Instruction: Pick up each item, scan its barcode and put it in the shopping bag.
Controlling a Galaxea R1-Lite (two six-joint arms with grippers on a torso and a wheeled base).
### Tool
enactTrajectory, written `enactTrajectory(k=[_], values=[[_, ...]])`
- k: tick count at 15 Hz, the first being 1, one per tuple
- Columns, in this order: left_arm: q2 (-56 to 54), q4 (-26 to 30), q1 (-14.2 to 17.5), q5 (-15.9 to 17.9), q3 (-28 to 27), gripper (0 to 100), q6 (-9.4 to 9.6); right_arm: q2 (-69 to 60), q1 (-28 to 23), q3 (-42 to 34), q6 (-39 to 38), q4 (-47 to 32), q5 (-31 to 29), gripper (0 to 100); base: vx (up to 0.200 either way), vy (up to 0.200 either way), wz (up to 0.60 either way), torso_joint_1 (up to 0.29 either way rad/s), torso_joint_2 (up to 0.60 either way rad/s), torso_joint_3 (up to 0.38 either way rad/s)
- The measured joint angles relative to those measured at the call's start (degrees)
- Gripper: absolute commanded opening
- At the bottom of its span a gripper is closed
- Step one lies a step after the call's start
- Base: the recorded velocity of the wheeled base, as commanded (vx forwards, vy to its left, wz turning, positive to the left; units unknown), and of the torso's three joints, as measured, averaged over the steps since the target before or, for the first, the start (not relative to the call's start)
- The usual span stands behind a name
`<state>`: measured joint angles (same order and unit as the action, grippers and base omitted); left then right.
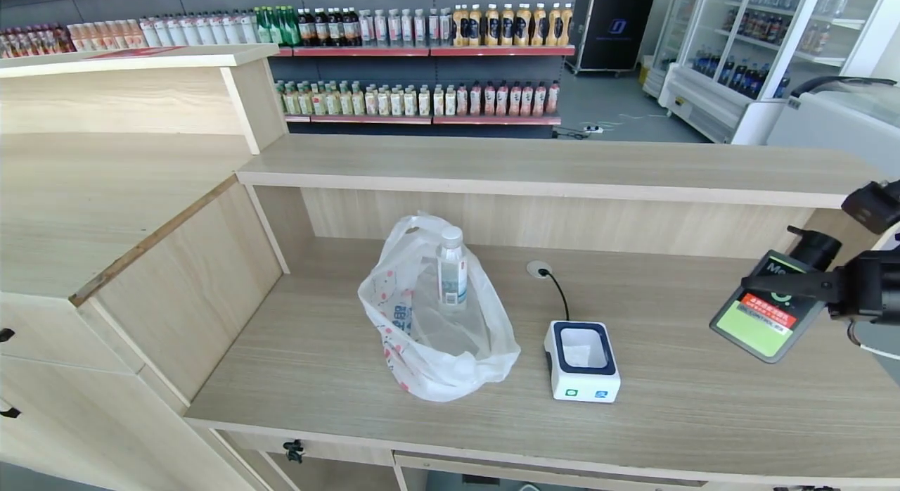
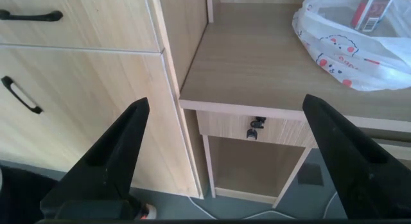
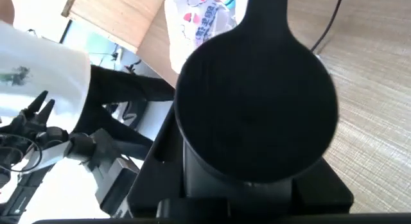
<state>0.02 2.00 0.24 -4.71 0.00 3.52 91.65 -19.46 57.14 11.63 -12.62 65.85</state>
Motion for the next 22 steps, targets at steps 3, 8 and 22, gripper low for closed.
enactTrajectory(k=[3,8,22], values=[[0.0,0.0,0.0,0.0,0.0,100,0.00,3.1,0.2,-0.4,2.2,-0.2,4.5,0,0.000,0.000,0.00,0.000,0.00,0.000],[0.0,0.0,0.0,0.0,0.0,100,0.00,6.0,0.3,-0.6,10.2,-2.3,5.3,0,0.000,0.000,0.00,0.000,0.00,0.000],[0.0,0.0,0.0,0.0,0.0,100,0.00,8.7,0.2,-1.7,21.0,-2.9,5.0,0,0.000,0.000,0.00,0.000,0.00,0.000]])
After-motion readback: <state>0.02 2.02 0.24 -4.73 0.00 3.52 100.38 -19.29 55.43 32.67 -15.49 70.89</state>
